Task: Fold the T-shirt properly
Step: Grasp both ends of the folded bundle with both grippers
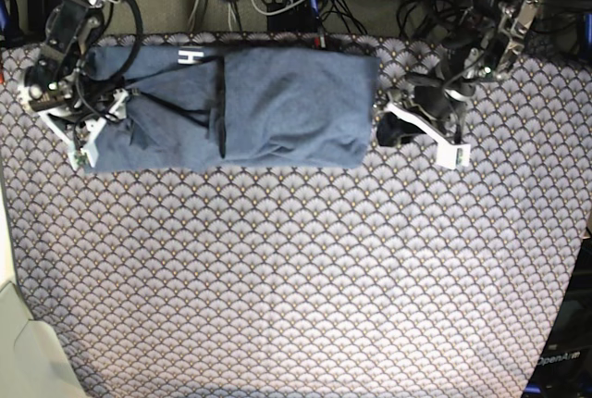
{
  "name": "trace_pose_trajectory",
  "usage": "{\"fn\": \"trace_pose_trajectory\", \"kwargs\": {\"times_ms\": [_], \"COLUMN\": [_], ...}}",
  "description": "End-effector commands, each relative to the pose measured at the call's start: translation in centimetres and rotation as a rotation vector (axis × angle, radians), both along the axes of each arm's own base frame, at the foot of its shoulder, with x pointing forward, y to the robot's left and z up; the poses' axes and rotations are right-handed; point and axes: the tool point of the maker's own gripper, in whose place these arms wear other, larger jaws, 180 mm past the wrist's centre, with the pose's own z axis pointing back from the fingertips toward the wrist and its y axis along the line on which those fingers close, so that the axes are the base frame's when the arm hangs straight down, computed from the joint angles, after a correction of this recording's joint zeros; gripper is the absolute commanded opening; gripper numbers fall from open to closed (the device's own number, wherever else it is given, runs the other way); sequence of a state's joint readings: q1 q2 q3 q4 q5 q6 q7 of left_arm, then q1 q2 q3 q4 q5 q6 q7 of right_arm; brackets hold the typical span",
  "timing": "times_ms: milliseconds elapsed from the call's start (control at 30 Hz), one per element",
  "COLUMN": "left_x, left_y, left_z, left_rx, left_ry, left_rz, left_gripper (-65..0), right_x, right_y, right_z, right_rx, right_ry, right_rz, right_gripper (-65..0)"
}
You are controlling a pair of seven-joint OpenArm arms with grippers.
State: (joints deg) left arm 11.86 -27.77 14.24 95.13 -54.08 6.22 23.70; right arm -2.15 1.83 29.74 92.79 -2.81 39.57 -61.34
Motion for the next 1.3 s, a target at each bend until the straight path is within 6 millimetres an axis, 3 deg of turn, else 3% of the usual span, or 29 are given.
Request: {"fn": "trace_pose_trajectory", "kwargs": {"times_ms": [0,333,533,700,900,933,1100,1267], "left_x": [0.8,0.8,0.8,0.8,0.8,0.8,0.9,0.9], "left_y": [0.1,0.2,0.2,0.2,0.2,0.2,0.0,0.0], "left_z": [1.2,1.1,1.1,1.1,1.2,1.2,1.4,1.5], "left_rx": [-0.007,-0.004,-0.006,-0.006,-0.006,-0.006,-0.009,-0.01], "left_ry": [-0.044,-0.043,-0.043,-0.043,-0.045,-0.045,-0.051,-0.052], "left_rz": [0.0,0.0,0.001,0.001,0.001,0.001,-0.002,-0.003], "left_gripper": [-50.2,-50.2,-50.2,-50.2,-50.2,-50.2,-50.2,-50.2], "right_x": [0.4,0.9,1.8,1.9,2.0,2.0,2.1,3.6], "right_y": [1.2,3.7,4.1,4.1,4.0,4.0,3.6,2.6], "right_z": [0.0,-0.3,0.1,0.2,0.2,0.2,0.5,3.8], "right_rx": [0.037,0.069,0.074,0.075,0.072,0.072,0.06,-0.007], "right_ry": [-0.013,-0.011,-0.031,-0.036,-0.037,-0.037,-0.044,-0.149], "right_rz": [0.014,0.061,0.068,0.068,0.068,0.068,0.071,0.081], "right_gripper": [-23.0,-23.2,-24.3,-37.2,-63.1,-65.0,-65.0,-65.0]}}
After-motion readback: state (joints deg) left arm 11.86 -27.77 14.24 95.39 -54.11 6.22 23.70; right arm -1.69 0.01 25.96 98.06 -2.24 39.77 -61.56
